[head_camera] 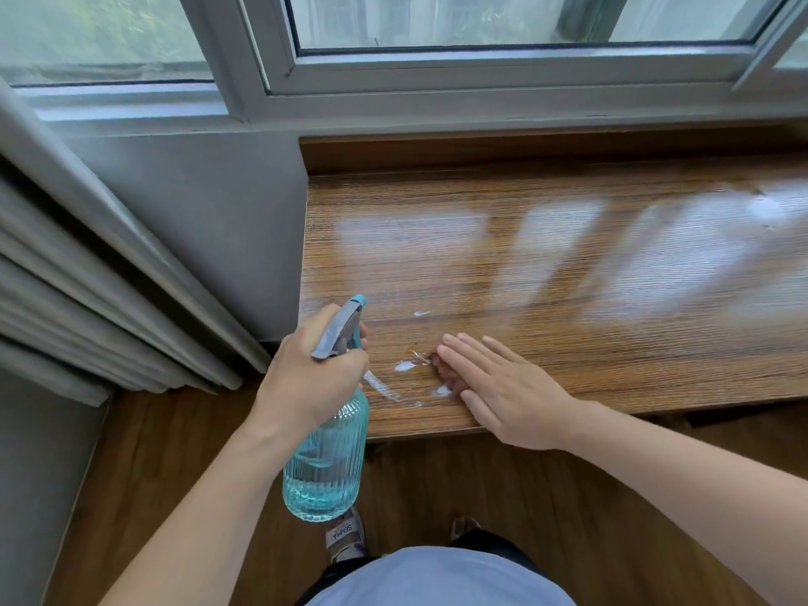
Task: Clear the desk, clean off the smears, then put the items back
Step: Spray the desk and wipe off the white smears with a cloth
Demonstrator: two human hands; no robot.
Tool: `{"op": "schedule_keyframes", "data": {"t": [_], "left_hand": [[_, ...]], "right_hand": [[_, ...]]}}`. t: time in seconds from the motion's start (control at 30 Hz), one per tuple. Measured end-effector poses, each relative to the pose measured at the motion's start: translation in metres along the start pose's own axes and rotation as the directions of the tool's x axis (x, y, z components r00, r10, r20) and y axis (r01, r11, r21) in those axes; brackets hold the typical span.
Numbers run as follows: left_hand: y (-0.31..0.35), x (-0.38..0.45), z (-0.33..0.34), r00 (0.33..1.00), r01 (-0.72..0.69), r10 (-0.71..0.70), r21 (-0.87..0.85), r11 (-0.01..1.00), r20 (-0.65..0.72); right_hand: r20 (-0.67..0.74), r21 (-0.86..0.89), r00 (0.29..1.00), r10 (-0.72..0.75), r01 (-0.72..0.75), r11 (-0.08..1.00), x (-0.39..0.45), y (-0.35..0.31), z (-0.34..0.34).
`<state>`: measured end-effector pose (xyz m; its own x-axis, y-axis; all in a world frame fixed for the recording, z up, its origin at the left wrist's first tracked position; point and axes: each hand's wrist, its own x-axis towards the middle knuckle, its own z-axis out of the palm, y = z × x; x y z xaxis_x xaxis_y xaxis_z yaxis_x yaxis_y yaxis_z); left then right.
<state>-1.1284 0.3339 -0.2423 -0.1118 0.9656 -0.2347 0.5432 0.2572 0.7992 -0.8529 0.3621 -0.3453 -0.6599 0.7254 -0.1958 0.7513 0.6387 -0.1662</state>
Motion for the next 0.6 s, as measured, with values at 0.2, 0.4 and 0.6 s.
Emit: {"op": "schedule_keyframes", "data": {"t": [0.2,0.4,0.6], "left_hand": [[-0.004,0.004,-0.006,0.999,-0.027,0.027,0.003,1.0,-0.036],[-0.005,0.008,-0.009,0.998,-0.033,0.034,0.008,0.999,-0.05],[-0.004,0.011,-0.008,0.999,-0.018,0.018,-0.009,1.0,-0.04]], "right_hand": [[-0.078,0.14,0.924,0.374,-0.362,0.922,0.097,0.033,-0.015],[-0.053,0.238,0.952,0.3,-0.28,0.93,0.106,-0.002,-0.012],[0.079,-0.01,0.993,-0.089,0.09,0.996,0.003,-0.003,-0.008]]}}
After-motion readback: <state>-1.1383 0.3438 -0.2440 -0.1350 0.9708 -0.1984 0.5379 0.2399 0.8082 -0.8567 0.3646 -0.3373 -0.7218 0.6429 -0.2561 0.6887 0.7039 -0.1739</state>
